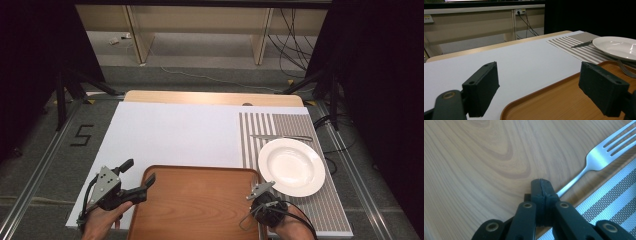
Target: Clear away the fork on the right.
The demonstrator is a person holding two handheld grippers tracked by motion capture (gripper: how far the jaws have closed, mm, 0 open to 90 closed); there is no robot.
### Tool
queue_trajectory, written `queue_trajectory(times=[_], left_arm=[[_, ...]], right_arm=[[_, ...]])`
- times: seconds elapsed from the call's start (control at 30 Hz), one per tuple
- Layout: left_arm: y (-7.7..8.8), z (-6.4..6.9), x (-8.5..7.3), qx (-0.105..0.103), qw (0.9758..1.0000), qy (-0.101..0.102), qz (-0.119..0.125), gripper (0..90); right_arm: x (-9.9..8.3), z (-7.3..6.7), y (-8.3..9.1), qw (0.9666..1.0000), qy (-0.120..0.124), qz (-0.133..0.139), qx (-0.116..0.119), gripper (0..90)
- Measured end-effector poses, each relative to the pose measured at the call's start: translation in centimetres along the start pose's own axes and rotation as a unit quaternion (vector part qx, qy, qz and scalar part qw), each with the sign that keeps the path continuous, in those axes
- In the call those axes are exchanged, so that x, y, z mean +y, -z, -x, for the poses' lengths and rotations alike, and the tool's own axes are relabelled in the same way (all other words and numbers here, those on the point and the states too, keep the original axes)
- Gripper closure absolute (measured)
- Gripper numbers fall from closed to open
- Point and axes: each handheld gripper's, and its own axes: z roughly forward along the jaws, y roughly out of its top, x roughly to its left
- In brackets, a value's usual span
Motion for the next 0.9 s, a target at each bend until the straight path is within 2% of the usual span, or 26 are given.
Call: queue_trajectory(times=[0.17,0.3,0.37,0.43,0.6,0.63,0.73,0.8,0.83,0.87,0.9], left_arm=[[0.0,0.0,0.0,0.0,1.0,0.0,0.0,16.2],[0.0,0.0,0.0,-0.001,1.0,0.0,-0.001,16.2],[0.0,0.0,0.0,-0.001,1.0,-0.001,-0.002,16.2],[0.0,0.0,0.0,-0.001,1.0,-0.001,-0.002,16.2],[0.0,0.0,0.0,-0.001,1.0,-0.001,-0.002,16.2],[0.0,0.0,0.0,-0.001,1.0,-0.001,-0.002,16.2],[0.0,0.0,0.0,-0.001,1.0,-0.001,-0.002,16.2],[0.0,0.0,0.0,-0.001,1.0,-0.001,-0.002,16.2],[0.0,0.0,0.0,0.0,1.0,0.0,-0.002,16.2],[0.0,0.0,0.0,0.0,1.0,0.0,-0.002,16.2],[0.0,0.0,0.0,0.0,1.0,-0.001,-0.001,16.2]], right_arm=[[-0.1,0.1,0.1,0.9999,-0.004,0.011,0.003,90.0],[0.0,0.1,0.3,0.9998,-0.006,0.018,0.002,84.1],[0.1,-0.1,0.4,0.9997,-0.014,0.02,0.005,76.6],[0.2,0.0,0.4,0.9993,-0.013,0.034,0.002,67.2],[0.3,0.0,0.7,0.9978,-0.019,0.063,0.003,52.1],[0.3,0.1,0.8,0.9973,-0.011,0.073,0.004,49.9],[0.3,0.2,1.0,0.9948,-0.011,0.101,-0.005,43.1],[0.4,0.2,1.3,0.9925,-0.025,0.119,-0.006,37.1],[0.3,0.3,1.4,0.9916,-0.016,0.128,-0.009,34.6],[0.4,0.2,1.6,0.9898,-0.028,0.139,-0.01,32.9],[0.4,0.2,1.7,0.9875,-0.029,0.154,-0.014,31.2]])
